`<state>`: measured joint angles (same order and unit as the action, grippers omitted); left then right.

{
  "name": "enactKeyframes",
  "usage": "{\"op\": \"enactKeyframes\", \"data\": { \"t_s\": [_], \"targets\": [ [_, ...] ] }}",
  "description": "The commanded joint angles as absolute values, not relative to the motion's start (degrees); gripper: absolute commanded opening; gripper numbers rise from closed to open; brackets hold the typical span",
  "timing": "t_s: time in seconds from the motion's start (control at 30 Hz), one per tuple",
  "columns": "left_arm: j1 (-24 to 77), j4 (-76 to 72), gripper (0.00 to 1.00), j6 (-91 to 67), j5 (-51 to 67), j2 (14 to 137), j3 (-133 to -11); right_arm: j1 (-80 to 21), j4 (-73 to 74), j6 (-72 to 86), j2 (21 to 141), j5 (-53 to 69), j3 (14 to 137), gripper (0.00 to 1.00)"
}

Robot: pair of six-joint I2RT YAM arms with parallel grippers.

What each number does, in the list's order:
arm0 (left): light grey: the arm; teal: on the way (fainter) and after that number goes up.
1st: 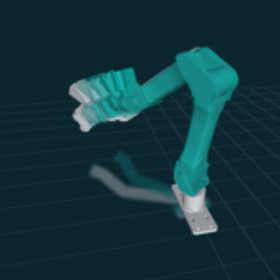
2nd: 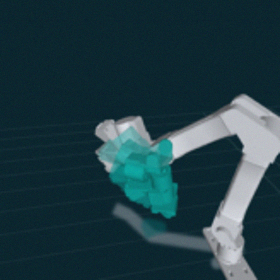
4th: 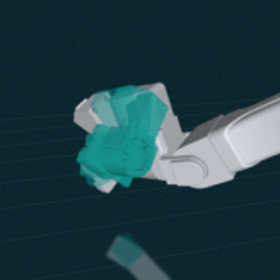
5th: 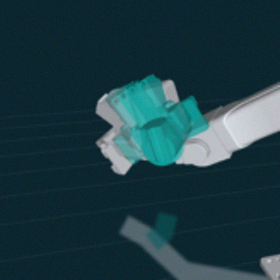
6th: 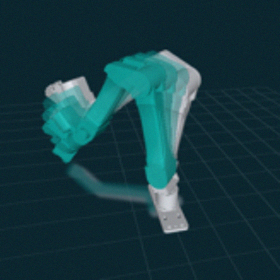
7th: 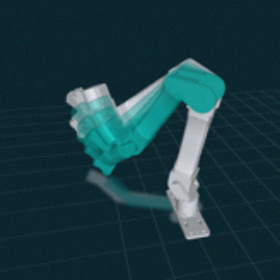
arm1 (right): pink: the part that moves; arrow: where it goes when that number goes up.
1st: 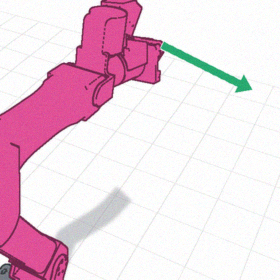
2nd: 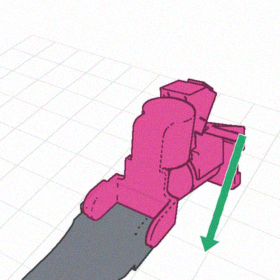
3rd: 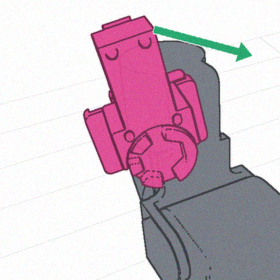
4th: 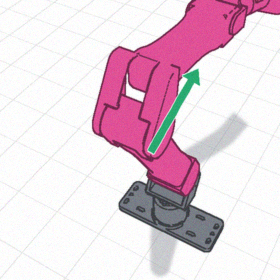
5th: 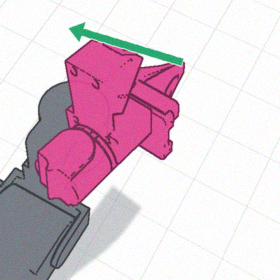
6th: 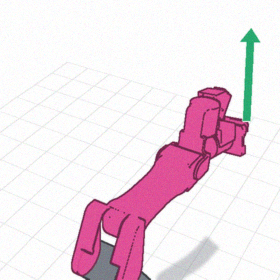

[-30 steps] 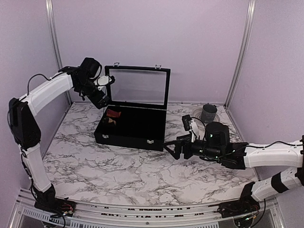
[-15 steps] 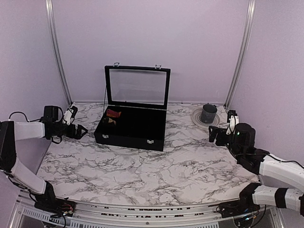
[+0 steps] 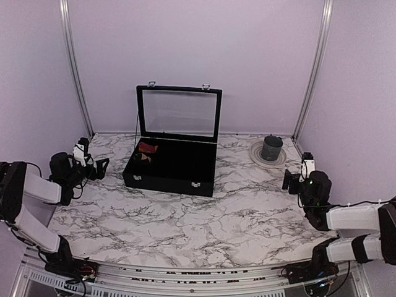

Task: Roll the socks
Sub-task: Reset both arms

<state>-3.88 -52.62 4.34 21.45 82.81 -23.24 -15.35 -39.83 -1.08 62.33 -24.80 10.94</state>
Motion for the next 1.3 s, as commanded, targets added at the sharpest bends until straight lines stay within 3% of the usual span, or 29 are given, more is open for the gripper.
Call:
{"op": "enactKeyframes", "data": {
  "t_s": [0.0, 0.3, 0.37, 0.5, 1.27],
  "targets": [
    [-4.1, -67.9, 0.99, 2.2, 17.8, 84.2, -19.1, -10.6, -61.6, -4.0, 70.8, -20.2, 10.1, 1.00],
    [-4.2, -62.9, 0.99, 1.6, 17.3, 85.0, -22.3, -3.8, -76.9, -3.0, 92.2, -6.3, 16.0, 1.00],
    [-4.2, -62.5, 0.99, 1.5, 17.1, 84.8, -22.3, -1.6, -67.7, -1.3, 89.6, -1.7, 18.7, 1.00],
    [-4.2, -62.1, 1.00, 1.1, 16.0, 84.9, -22.6, 0.1, -65.3, 0.2, 90.1, 0.8, 20.1, 1.00],
    [-4.1, -62.1, 1.00, 1.0, 15.6, 84.9, -22.7, 0.2, -67.7, -0.2, 90.5, 0.6, 19.4, 1.00]
  ]
}}
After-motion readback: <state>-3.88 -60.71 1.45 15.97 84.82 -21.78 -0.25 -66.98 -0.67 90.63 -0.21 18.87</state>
